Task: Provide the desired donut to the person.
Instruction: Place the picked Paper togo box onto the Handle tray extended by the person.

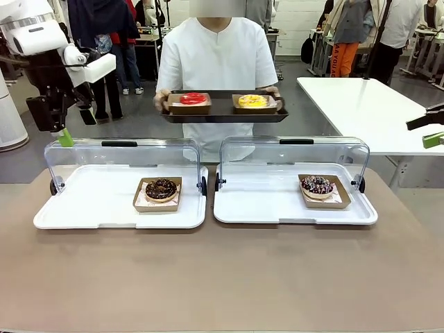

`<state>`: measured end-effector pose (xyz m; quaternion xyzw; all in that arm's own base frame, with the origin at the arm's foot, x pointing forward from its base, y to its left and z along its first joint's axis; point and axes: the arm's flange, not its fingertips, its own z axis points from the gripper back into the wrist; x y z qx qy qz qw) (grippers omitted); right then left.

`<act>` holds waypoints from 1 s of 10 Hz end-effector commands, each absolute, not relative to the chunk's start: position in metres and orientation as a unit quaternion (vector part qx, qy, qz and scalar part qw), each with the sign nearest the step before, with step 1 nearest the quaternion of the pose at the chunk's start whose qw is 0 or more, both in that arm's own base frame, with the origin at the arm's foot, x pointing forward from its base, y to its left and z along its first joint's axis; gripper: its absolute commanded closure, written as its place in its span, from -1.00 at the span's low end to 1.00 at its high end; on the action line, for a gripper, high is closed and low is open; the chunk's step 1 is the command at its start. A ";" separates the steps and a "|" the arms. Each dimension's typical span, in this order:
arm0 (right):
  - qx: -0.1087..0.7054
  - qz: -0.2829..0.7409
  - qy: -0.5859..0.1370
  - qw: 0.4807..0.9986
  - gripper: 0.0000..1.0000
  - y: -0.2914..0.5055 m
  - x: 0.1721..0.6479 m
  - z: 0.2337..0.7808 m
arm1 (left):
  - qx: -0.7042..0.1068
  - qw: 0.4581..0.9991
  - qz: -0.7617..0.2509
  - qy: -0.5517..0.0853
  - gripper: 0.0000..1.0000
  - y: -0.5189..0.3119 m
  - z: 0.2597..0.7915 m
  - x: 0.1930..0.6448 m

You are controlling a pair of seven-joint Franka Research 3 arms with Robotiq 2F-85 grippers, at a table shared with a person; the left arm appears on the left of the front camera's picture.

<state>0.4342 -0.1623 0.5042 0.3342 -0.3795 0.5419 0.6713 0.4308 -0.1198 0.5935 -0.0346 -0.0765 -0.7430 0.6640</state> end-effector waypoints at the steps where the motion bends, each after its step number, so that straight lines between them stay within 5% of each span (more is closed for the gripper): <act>1: 0.335 0.542 -0.380 0.671 -1.00 -0.162 0.434 0.504 | -0.095 0.690 -0.701 -0.152 -1.00 -0.097 0.609 0.438; 5: 0.335 0.542 -0.380 0.671 -1.00 -0.162 0.434 0.504 | -0.229 0.720 -0.586 -0.294 -1.00 0.018 0.607 0.405; 10: 0.335 0.542 -0.380 0.671 -1.00 -0.162 0.434 0.504 | -0.305 0.613 -0.574 -0.449 -1.00 0.123 0.519 0.378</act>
